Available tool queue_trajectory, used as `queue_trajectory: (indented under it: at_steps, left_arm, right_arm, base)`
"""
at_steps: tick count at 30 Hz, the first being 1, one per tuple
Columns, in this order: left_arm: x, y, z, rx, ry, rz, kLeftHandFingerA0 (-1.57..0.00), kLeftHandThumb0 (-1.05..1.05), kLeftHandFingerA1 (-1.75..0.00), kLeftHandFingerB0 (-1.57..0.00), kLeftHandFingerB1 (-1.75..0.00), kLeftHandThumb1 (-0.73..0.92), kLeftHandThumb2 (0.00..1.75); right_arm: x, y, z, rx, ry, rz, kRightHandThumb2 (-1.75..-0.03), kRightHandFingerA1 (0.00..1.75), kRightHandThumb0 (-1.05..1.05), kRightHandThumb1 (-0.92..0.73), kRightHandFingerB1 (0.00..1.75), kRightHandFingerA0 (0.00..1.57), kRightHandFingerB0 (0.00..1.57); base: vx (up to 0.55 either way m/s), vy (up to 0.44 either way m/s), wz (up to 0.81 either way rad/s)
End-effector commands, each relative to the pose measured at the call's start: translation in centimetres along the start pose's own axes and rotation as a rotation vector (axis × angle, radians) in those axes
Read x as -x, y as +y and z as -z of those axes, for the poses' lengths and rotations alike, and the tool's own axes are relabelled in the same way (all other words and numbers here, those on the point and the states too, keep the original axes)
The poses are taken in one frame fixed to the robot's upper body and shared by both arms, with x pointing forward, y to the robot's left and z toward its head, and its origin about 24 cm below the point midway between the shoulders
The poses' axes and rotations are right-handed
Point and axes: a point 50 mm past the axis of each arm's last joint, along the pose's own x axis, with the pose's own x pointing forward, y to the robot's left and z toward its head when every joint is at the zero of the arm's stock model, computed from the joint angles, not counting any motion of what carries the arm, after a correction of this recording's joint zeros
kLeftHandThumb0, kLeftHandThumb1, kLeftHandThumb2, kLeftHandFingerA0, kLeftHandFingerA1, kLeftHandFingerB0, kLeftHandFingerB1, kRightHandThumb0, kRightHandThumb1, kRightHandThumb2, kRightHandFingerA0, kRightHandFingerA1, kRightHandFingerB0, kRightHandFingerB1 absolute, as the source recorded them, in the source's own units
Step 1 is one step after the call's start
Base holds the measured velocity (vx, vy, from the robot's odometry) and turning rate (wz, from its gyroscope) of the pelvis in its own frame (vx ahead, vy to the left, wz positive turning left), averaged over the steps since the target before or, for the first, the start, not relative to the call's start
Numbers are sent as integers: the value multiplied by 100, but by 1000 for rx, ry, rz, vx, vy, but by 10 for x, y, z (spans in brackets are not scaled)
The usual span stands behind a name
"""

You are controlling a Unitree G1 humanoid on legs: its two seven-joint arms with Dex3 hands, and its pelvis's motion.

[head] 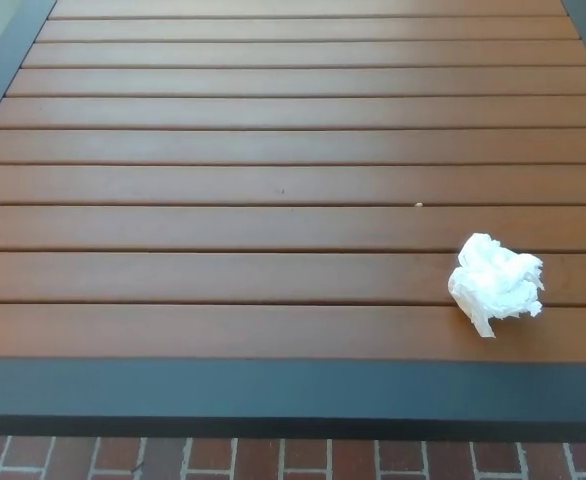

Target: Pick up a piece of paper from the table and walk towards the trash can and throw it into compost

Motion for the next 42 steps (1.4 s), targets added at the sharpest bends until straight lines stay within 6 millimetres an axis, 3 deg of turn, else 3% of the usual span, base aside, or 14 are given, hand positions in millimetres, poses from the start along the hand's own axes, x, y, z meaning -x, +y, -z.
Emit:
queue_trajectory:
  at_steps: [1,3,7,8,24,32,42]
  left_arm:
    - [0,7,-8,-20,-73,-37,-84,-18,-52,-81,-52,63,60]
    - [0,7,-7,-27,-74,-37,-92,-17,-55,-80,-52,62,59]
    - [0,6,-7,-22,-73,-30,-91,-16,-56,-79,-52,62,59]
    - [0,6,-8,-15,-72,-28,-83,-16,-52,-77,-52,61,59]
    - [1,7,-3,5,-70,-23,-92,-18,-59,-77,-53,61,59]
    - [2,7,-4,-9,-71,-20,-90,-16,-58,-77,-53,64,59]
    - [3,7,-4,-17,-73,-6,-89,-17,-58,-77,-53,63,59]
  right_arm:
    - [0,-10,-3,31,-20,8,-58,65,-11,-62,52,83,70]
    - [0,-10,-3,34,-15,7,-57,62,-10,-59,52,80,69]
    - [-1,-10,-2,34,1,5,-57,64,-10,-60,52,81,69]
    - [-1,-10,-1,34,1,5,-57,67,-10,-57,53,79,70]
    - [0,-5,3,80,26,-26,-56,65,-12,-55,55,78,73]
    - [1,-5,4,81,26,-31,-56,62,-14,-55,52,74,68]
    - [0,-4,4,90,34,-35,-56,64,-12,-55,54,74,74]
  base:
    - [0,0,0]
    - [0,0,0]
    - [0,0,0]
    - [0,0,0]
    - [0,0,0]
    - [0,0,0]
    - [0,0,0]
